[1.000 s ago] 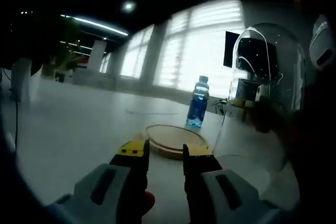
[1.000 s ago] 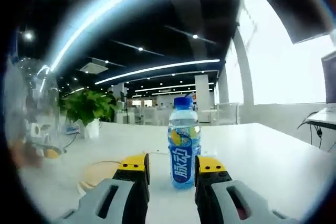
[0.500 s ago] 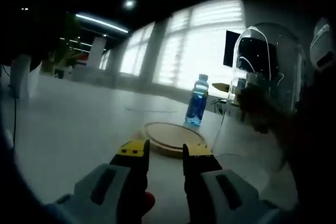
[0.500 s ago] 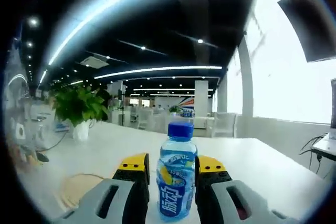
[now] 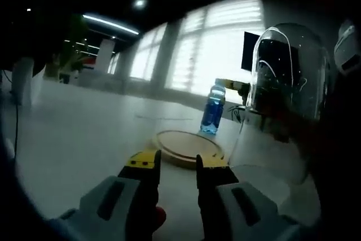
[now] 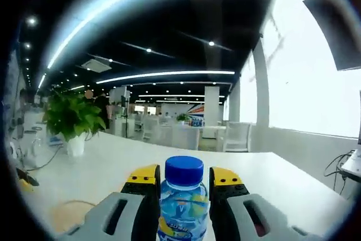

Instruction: Open the cover put in the Mizone put the cover back on

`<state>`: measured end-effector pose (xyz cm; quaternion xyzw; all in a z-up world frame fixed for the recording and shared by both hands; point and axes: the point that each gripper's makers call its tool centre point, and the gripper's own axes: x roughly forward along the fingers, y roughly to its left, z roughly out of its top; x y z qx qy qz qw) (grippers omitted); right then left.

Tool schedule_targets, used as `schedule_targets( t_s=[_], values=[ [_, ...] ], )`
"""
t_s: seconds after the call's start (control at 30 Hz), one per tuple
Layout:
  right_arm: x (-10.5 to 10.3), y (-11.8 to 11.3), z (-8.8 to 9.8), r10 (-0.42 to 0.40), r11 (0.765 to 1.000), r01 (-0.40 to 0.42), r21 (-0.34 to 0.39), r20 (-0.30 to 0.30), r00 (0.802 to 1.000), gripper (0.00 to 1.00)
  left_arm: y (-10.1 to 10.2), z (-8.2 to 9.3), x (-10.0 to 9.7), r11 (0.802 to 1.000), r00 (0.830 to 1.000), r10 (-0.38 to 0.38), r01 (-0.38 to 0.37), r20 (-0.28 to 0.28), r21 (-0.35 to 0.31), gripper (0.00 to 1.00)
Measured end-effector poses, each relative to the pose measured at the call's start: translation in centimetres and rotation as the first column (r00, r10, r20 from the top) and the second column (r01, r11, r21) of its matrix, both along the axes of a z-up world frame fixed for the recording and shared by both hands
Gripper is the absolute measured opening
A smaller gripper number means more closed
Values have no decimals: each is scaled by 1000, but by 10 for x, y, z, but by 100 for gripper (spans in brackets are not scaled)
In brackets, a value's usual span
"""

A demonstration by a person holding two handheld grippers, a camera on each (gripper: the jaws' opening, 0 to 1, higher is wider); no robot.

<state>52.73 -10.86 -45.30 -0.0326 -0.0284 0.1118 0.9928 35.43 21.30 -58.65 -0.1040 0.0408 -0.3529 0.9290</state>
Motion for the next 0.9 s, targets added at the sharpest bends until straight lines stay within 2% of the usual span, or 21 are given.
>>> schedule_targets(
  t_s=[0.17,0.3,0.47,0.9],
  values=[
    [11,4,0,0,1000,1,18,-14,1000,26,1,0,1,1000,1000,2,-2,-1,-4,20],
    [18,7,-4,-6,1000,6,-1,-25,1000,23,1,-1,2,1000,1000,6,-6,-3,-2,20],
    [18,6,-3,0,999,1,34,-30,1000,23,2,-1,3,1000,1000,13,-13,-7,-3,20],
    [16,5,-3,-10,999,9,35,5,1000,23,1,-2,3,1000,1000,9,-9,-10,-1,20]
  ],
)
